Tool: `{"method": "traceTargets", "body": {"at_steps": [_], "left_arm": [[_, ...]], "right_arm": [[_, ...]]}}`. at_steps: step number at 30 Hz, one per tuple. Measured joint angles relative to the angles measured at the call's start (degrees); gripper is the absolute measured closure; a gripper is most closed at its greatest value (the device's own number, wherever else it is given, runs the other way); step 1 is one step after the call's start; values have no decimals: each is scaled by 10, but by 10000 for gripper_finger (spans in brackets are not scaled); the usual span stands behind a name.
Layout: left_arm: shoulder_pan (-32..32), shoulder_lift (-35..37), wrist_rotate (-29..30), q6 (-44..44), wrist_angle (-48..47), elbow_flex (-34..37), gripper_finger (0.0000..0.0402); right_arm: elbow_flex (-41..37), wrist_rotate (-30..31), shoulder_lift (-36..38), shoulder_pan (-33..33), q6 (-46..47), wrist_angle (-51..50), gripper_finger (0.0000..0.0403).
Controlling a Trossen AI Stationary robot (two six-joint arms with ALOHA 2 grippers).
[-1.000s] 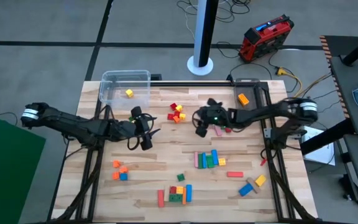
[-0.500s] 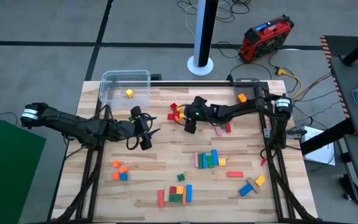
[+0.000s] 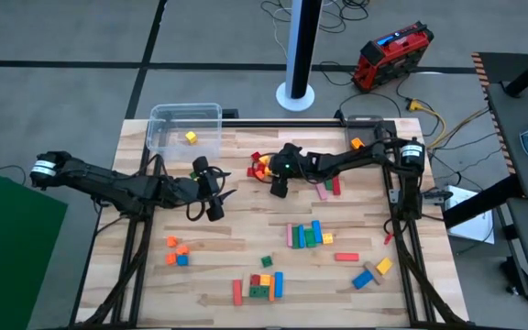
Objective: Sort blocks by size
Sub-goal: Put the yellow square game piece into the transparent bin
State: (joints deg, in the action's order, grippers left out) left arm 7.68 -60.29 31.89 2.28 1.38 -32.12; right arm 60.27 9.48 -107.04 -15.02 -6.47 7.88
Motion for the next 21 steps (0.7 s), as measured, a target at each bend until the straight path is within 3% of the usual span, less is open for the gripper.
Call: {"method": "traceTargets", "body": {"at_steps": [3, 14, 21], "left_arm": [[0, 0, -3, -3, 0, 0, 183], [0, 0, -36, -10, 8, 0, 183], [0, 0, -40, -13, 8, 0, 183]], "right_arm": [[0, -24, 0, -3, 4, 0, 203], [1, -25, -41, -3, -11, 27, 239], [1, -25, -40, -2, -6, 26, 296]]}}
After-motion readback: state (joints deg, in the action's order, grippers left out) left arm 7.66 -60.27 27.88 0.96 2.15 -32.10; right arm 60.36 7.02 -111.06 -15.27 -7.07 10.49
